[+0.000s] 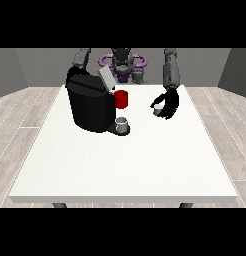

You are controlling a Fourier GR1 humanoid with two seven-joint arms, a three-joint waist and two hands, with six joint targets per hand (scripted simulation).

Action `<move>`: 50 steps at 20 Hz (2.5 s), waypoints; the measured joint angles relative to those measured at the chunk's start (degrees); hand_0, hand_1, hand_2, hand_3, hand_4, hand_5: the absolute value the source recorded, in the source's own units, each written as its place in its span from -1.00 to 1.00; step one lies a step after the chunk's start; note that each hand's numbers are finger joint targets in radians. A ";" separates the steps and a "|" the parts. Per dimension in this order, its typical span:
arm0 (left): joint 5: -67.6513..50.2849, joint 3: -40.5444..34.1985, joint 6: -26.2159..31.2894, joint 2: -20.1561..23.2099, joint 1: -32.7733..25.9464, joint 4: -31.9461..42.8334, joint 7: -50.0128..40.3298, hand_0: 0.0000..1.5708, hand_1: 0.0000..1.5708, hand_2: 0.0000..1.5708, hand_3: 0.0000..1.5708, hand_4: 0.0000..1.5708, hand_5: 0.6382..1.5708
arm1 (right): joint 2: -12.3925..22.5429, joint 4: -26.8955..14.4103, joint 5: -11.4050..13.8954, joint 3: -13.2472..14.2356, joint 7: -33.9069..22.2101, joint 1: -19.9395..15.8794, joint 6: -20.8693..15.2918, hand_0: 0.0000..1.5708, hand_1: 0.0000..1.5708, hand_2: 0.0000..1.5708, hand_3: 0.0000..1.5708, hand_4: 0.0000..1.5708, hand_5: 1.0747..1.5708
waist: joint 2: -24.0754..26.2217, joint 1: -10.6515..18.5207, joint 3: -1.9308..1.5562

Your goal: Insert the coffee pod into the coffee machine and close the lid

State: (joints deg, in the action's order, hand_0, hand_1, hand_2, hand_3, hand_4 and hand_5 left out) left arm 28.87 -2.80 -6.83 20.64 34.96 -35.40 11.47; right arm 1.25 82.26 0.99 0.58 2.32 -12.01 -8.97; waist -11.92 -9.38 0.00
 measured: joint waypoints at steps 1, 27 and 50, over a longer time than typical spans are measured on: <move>0.34 -0.14 -0.77 0.04 0.06 0.36 0.60 0.06 0.06 0.24 -0.05 -0.52 1.00 | 0.31 0.00 -0.35 0.33 0.10 0.11 0.40 -1.00 -1.00 -1.00 -1.00 -0.37 1.00 | 0.03 -0.01 -0.02; 5.30 1.09 7.68 2.68 12.56 0.10 3.74 0.60 0.60 0.69 0.64 -0.31 1.00 | 1.12 -6.43 -3.09 3.13 0.33 -2.54 1.53 -1.00 -1.00 -1.00 -1.00 -0.42 1.00 | 3.40 0.48 -0.02; 4.81 -3.73 14.15 6.18 27.79 -1.49 -3.30 0.64 0.64 0.71 0.62 -0.34 1.00 | 0.25 -3.75 -1.84 0.61 -0.21 -5.22 1.10 -1.00 -1.00 -1.00 -1.00 -0.30 1.00 | 1.07 -6.09 -0.01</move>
State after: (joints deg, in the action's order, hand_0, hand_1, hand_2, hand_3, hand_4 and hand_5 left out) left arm 33.68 -6.54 7.32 26.82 62.75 -36.89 8.17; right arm 1.50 78.51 -0.84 1.19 2.11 -17.23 -7.86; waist -10.85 -15.47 -0.01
